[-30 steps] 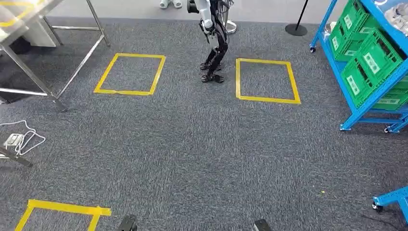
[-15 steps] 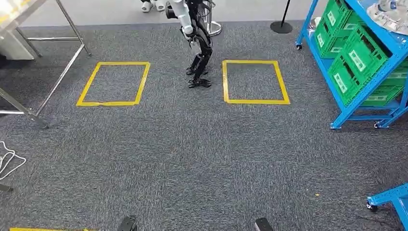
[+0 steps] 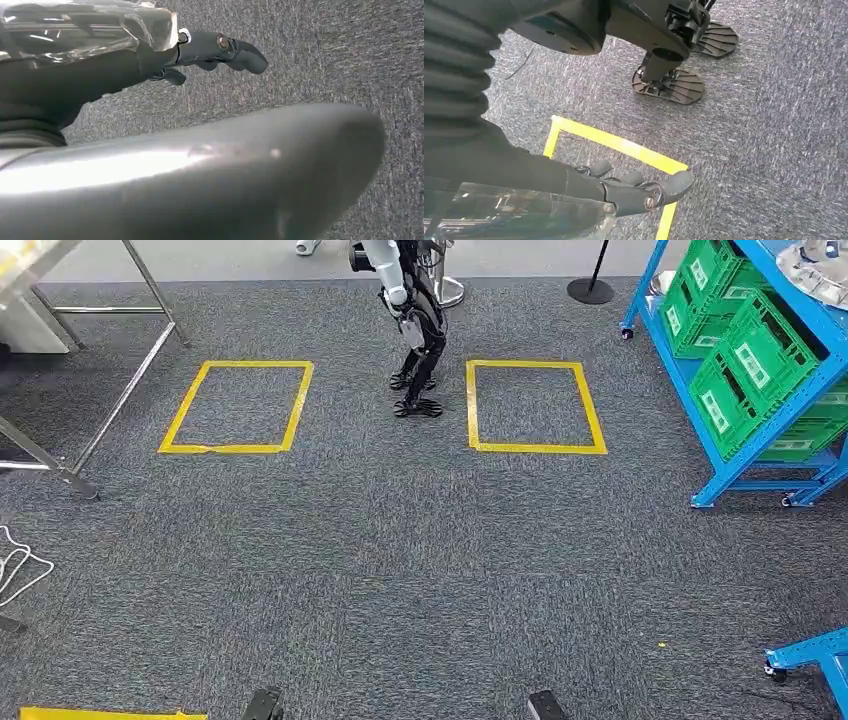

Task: Take the parts from the cabinet and place them on the table.

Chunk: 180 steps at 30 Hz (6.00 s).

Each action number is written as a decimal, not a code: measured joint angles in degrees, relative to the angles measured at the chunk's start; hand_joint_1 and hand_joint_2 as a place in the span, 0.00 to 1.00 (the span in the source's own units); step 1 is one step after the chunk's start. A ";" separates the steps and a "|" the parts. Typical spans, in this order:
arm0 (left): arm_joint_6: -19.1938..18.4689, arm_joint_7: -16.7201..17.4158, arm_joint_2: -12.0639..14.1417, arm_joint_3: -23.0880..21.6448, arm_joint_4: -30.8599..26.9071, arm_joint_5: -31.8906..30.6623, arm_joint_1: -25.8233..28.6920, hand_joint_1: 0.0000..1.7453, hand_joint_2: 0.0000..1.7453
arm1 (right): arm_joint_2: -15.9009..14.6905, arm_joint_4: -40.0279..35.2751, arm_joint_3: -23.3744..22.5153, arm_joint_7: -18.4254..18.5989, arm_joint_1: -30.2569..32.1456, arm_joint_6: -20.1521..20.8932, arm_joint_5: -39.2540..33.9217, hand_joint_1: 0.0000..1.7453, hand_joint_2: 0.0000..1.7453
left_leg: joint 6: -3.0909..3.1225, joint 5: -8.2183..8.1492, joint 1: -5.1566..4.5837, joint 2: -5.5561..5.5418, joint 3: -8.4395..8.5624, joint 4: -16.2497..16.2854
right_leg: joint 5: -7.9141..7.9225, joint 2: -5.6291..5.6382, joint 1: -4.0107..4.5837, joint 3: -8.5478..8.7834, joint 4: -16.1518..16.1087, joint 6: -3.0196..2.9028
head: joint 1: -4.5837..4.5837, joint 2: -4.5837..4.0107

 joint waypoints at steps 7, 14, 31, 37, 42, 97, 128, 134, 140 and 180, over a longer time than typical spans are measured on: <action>-0.17 -0.44 0.24 0.00 0.00 0.44 0.05 0.00 0.00 | 0.07 -0.13 0.00 -0.79 0.01 -0.15 0.09 0.00 0.00 | 0.01 0.00 -0.03 -0.01 0.14 0.01 | 0.01 -0.01 -0.03 0.14 0.00 0.01 | 0.00 0.00; -1.09 -0.09 0.92 -0.02 0.00 0.48 0.04 0.00 0.00 | 0.15 -0.22 0.00 -0.90 0.04 -0.42 0.02 0.00 0.00 | -0.01 -0.38 -0.09 0.04 0.05 0.44 | 0.21 -0.08 -0.88 0.32 -0.52 0.86 | 0.04 0.00; 0.55 0.70 0.13 0.04 -0.04 2.36 -0.39 0.00 0.00 | -0.04 -0.94 0.31 -0.28 -0.59 0.24 0.11 0.00 0.00 | -1.07 -3.64 1.82 4.62 3.80 0.60 | 1.82 -1.91 -1.82 -3.71 2.70 1.56 | -0.24 0.00; 0.55 0.72 -0.07 0.02 -0.04 2.34 -0.42 0.00 0.00 | -0.13 -0.94 0.31 -0.28 -0.48 0.24 0.22 0.00 0.00 | 0.43 -12.98 1.18 0.89 -5.58 20.08 | 1.89 1.15 -0.09 -3.65 2.56 1.16 | -0.65 0.00; 0.66 1.07 0.31 0.04 -0.04 2.34 -0.42 0.00 0.00 | 0.26 -0.94 0.39 -0.28 -0.67 0.35 0.22 0.00 0.00 | 4.51 -2.27 -1.78 -4.85 0.84 3.07 | 1.89 4.61 -0.15 -3.15 2.37 1.06 | -0.55 0.00; -0.09 0.83 0.04 -0.20 -0.83 0.96 -0.46 0.00 0.00 | -0.39 -0.79 0.50 0.26 -0.50 0.66 -0.55 0.00 0.00 | 0.18 -11.68 0.12 0.66 -2.84 14.72 | 3.13 0.27 -0.58 -2.97 0.40 -0.60 | -0.72 0.00; -0.57 -0.26 0.55 -0.66 -0.61 1.11 -0.19 0.00 0.00 | -0.09 -0.92 0.50 0.26 -0.19 0.57 -0.66 0.00 0.00 | 0.24 -12.22 0.12 0.65 -2.62 15.67 | 3.26 0.52 -0.50 -1.56 -1.31 -0.46 | -0.22 0.00; -0.59 -0.26 0.63 -0.68 -0.59 1.11 -0.23 0.00 0.00 | 0.02 -0.94 0.50 0.26 -0.11 0.57 -0.66 0.00 0.00 | 0.83 -4.78 0.93 -5.43 6.72 -0.84 | 4.29 4.97 -0.66 -2.02 -1.33 0.80 | -0.13 0.00; -0.79 -0.09 0.59 -0.72 -0.59 1.07 -0.36 0.00 0.00 | -0.04 -0.92 0.50 0.28 0.15 0.52 -0.85 0.00 0.00 | 2.95 -2.78 0.52 -1.65 6.22 -2.85 | 3.88 2.36 -0.61 -5.05 0.62 2.14 | 0.04 0.00; 1.16 0.39 0.83 -1.12 -0.96 -1.84 -0.83 0.00 0.00 | -0.13 -0.96 0.31 -0.68 0.06 -0.92 -2.65 0.00 0.00 | 2.05 -2.17 -0.27 1.13 4.03 -1.29 | 1.24 -0.99 -0.47 0.37 -1.55 2.82 | 0.20 0.00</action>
